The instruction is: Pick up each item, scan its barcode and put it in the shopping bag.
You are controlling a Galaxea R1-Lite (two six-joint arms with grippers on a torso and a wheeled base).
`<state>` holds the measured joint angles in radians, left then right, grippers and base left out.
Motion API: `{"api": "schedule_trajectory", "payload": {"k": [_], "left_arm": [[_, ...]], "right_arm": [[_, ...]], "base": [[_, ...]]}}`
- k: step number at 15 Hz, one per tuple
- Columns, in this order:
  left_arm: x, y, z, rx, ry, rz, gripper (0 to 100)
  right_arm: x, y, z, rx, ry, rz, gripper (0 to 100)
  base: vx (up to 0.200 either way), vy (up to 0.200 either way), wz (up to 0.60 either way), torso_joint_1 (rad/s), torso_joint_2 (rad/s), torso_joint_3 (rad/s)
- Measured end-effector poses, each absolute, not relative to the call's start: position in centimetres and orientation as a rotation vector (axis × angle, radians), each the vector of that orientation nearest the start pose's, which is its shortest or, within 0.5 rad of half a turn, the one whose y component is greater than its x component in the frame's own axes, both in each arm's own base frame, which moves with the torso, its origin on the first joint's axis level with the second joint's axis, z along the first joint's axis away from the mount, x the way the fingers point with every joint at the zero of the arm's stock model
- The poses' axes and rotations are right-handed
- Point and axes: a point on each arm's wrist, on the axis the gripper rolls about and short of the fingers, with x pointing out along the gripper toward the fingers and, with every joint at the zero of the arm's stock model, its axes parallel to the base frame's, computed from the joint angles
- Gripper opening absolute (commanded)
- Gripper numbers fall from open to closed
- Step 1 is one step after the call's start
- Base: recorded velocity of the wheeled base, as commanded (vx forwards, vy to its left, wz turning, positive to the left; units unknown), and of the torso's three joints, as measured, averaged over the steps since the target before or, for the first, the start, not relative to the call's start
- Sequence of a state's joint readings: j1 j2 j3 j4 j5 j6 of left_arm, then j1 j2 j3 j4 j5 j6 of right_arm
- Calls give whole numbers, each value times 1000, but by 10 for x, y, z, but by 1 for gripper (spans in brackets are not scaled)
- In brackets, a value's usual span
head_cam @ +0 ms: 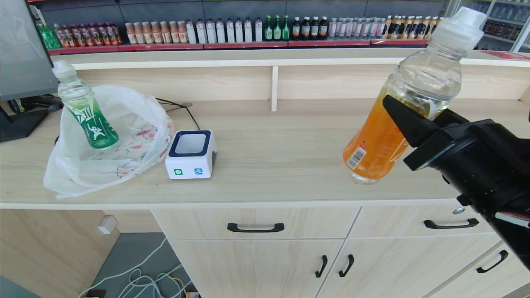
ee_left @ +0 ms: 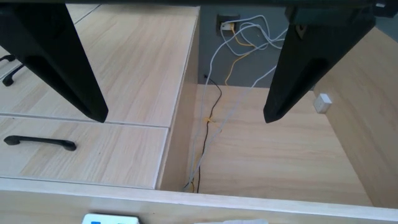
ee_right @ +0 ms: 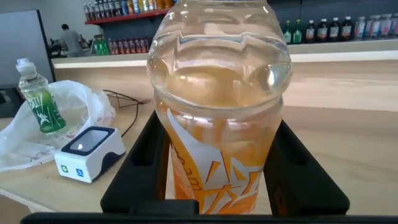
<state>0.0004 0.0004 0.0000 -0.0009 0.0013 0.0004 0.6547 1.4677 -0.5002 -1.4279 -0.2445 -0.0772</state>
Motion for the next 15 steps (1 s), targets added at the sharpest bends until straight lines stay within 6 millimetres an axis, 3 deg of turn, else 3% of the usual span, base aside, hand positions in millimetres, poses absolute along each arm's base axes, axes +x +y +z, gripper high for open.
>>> {"api": "schedule_trajectory", "payload": {"k": [15], "left_arm": [[-23, 0, 76, 0, -1, 2, 100]], "right_arm": [[189, 128, 244, 122, -453, 360, 0]], "base": [[0, 200, 0, 1, 2, 3]]}}
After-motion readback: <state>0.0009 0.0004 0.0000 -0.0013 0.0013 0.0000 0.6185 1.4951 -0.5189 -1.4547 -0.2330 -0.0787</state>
